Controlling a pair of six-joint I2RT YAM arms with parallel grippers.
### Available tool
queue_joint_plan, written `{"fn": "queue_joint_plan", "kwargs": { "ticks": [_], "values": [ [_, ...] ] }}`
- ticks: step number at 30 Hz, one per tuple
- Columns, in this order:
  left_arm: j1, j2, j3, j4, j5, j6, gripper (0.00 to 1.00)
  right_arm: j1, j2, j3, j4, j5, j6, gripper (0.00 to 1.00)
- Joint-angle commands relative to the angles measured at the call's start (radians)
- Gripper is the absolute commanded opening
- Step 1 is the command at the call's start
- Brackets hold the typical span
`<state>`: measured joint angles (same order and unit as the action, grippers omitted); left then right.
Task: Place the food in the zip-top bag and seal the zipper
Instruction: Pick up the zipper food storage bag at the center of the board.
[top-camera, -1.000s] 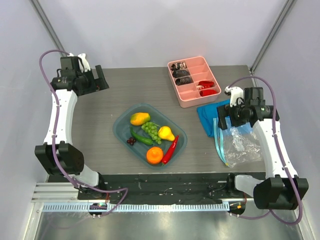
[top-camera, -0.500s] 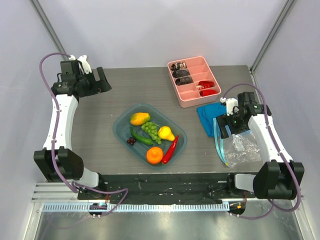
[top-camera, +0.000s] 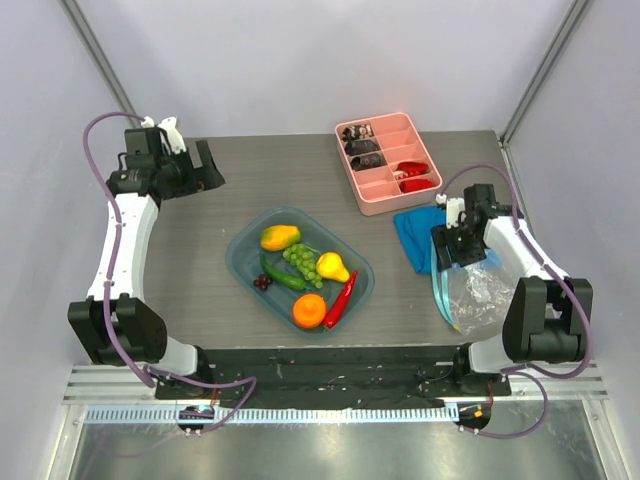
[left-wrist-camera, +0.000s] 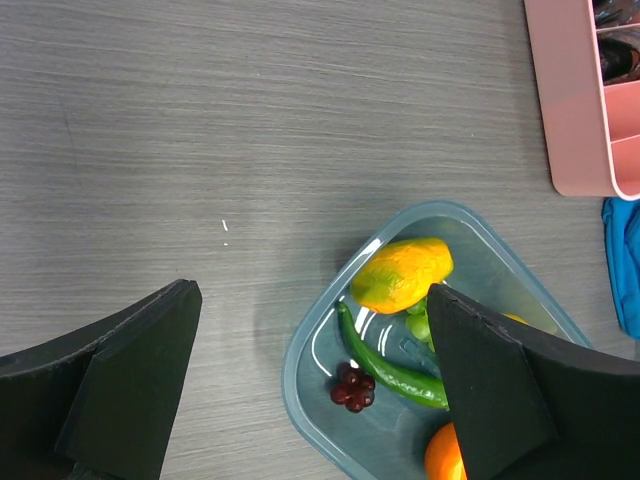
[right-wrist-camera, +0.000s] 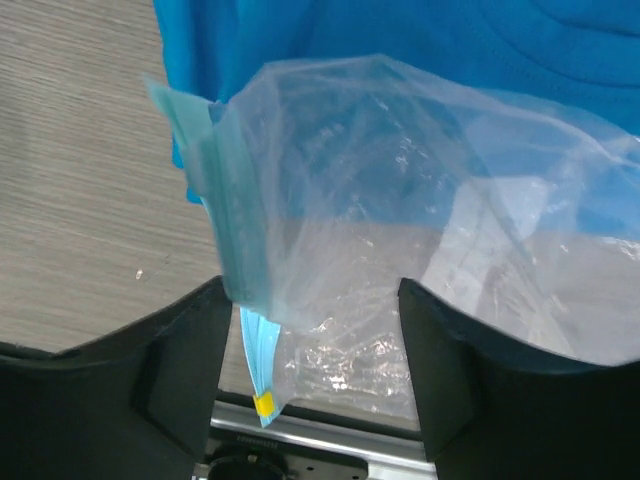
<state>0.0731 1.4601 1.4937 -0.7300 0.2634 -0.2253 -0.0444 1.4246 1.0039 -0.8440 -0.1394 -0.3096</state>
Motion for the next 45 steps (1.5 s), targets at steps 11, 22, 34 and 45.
{"fn": "queue_joint_plan", "kwargs": {
  "ticks": [11,22,34,45],
  "values": [
    [-0.002,-0.040,0.000,0.060,0.301,0.096,1.00,0.011,-0.073,0.263,-0.147,-0.061,-0.017,0.01],
    [-0.133,0.025,0.131,0.112,0.563,0.061,1.00,0.073,0.016,0.722,-0.121,-0.334,0.202,0.01],
    [-0.381,-0.046,-0.010,0.422,0.493,-0.163,0.93,0.403,0.226,0.907,0.097,-0.183,0.368,0.01],
    [-0.472,0.014,-0.073,0.557,0.214,-0.197,0.81,0.535,0.416,1.068,0.163,-0.230,0.504,0.01]
  ]
}}
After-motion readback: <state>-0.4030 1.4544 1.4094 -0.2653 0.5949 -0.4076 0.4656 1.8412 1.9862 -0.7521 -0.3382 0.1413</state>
